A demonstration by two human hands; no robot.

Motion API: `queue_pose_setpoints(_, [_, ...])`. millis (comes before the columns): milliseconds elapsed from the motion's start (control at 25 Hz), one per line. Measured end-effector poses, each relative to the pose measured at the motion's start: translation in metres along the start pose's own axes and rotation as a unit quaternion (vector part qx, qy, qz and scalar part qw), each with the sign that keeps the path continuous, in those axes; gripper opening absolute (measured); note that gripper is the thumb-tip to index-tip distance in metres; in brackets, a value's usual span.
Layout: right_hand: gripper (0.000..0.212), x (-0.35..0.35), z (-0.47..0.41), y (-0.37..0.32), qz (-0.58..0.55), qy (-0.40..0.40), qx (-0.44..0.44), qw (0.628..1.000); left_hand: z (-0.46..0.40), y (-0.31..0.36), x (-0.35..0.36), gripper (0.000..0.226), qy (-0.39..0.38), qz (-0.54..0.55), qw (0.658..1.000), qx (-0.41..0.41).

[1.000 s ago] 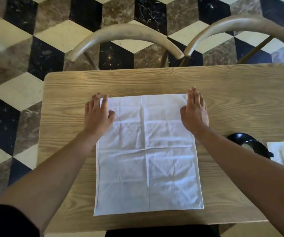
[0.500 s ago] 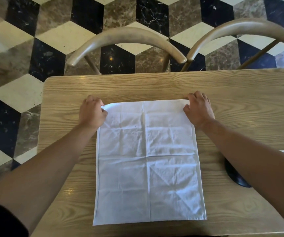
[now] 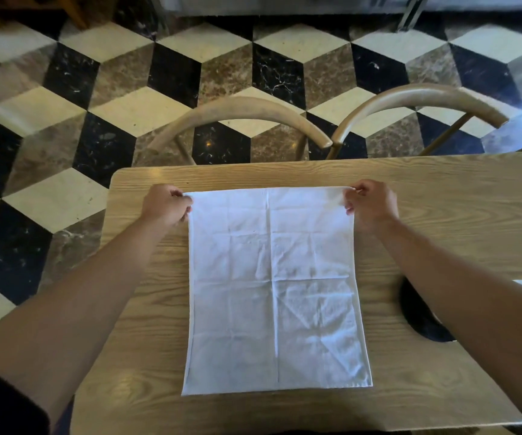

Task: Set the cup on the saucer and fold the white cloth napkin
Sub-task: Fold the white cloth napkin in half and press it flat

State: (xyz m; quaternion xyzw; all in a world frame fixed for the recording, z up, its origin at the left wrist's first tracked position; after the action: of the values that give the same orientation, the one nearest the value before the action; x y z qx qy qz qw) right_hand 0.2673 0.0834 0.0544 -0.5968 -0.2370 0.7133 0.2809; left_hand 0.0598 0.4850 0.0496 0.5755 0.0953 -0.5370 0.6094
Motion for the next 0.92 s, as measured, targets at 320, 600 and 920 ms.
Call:
queue_pose_setpoints(320, [0.016, -0.040, 0.034, -0.016, -0.221, -0.029, 0.063, 0.973, 0.032, 0.005, -0.047, 0.018, -0.016, 0.266, 0.957, -0.116])
queue_pose_setpoints(600, [0.013, -0.045, 0.140, 0.070, -0.299, -0.055, 0.196, 0.932, 0.122, -0.072, -0.052, 0.018, -0.090, 0.327, 0.925, -0.173])
queue_pose_setpoints(920, [0.015, -0.019, 0.233, 0.177, -0.209, -0.141, 0.303, 0.919, 0.202, -0.201, -0.007, 0.005, -0.159, 0.169, 0.938, -0.258])
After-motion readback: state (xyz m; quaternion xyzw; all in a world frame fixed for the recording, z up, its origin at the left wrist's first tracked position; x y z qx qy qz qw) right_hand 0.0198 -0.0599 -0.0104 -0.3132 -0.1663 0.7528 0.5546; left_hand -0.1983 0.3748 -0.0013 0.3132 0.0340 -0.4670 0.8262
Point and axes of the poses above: each hand's wrist, its own z-axis away from the middle knuckle, its own x-axis out of the palm, y = z × x, the point moved 8 cm from there along -z, towards the middle knuckle, and after that the axes turned 10 degrees about y, right-handed, at the moved point
